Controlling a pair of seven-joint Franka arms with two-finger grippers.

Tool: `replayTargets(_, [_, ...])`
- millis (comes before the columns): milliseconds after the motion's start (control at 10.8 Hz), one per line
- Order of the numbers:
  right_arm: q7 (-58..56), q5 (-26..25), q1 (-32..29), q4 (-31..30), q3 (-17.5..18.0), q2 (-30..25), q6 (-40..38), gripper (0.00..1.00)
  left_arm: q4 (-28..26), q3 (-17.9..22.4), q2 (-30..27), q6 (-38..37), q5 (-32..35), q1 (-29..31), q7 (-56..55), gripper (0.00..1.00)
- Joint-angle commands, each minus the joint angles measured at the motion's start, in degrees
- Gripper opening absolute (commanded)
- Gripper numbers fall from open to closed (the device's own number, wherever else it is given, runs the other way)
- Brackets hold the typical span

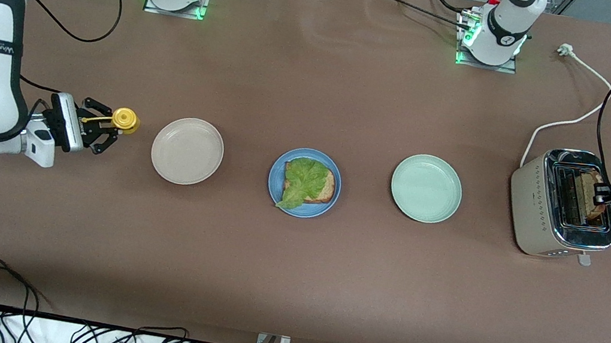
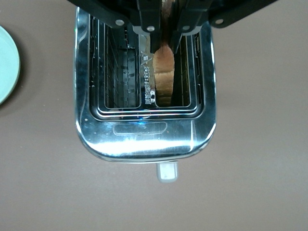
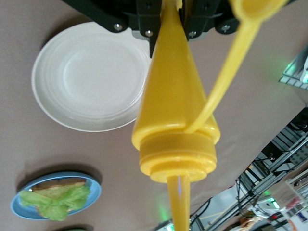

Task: Make sandwich in blue plate with both arms
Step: 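Lift the toast slice out of the toaster with the left gripper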

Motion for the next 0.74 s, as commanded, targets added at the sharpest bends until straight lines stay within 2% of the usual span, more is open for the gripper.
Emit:
replayTargets(0, [-10.41,2.41,-2.88,-1.42,0.87,2.95,0.50,0.16,3.99,-0.14,-2.53,-3.58,1.98,-0.21,4.69,0.00])
replayTargets(186, [-15.35,4.87,-3.76,-1.42,0.87,6.12,0.85,0.16,6.98,-1.01,-3.76,-3.67,1.89,-0.91,4.44,0.00])
replayTargets(464, [-22.03,6.80,-4.46,-1.25,0.87,9.46,3.05,0.16,7.60,-4.34,-6.92,-4.37,1.80,-0.83,4.35,0.00])
replayTargets(650, [-24.84,6.89,-4.99,-1.07,0.87,10.35,3.58,0.16,10.31,-6.63,-8.16,-9.79,1.80,-0.82,4.35,0.00])
